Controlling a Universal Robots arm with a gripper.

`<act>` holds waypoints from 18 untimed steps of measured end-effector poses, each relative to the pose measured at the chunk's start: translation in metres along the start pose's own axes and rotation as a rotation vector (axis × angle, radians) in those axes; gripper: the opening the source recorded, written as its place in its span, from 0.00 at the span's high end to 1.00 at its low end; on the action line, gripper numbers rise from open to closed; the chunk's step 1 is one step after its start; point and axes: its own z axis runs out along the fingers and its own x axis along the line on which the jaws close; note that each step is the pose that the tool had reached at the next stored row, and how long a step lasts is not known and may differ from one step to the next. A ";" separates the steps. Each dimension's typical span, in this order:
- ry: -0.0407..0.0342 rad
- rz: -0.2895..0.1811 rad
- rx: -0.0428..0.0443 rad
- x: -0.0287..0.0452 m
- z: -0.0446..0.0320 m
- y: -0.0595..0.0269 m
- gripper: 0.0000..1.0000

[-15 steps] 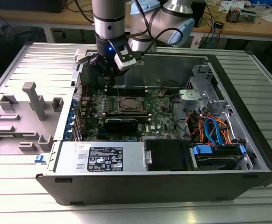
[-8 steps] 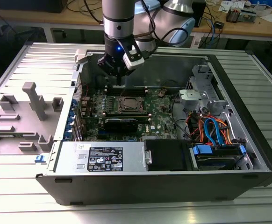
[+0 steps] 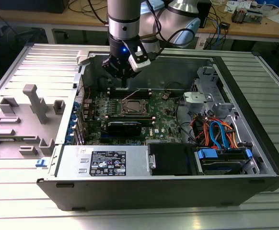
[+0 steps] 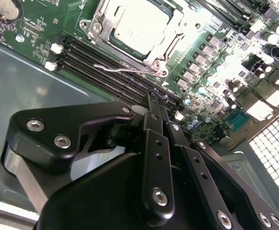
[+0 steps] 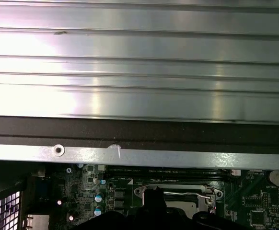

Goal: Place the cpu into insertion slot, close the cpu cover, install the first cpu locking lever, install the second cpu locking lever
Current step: 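Install the first cpu locking lever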

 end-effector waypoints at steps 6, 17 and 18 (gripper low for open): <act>0.0000 0.000 0.0001 -0.0007 0.0000 0.0000 0.89; 0.0000 0.000 0.0000 -0.0020 0.0001 -0.0001 0.89; 0.0000 0.000 0.0000 -0.0020 0.0001 -0.0001 0.89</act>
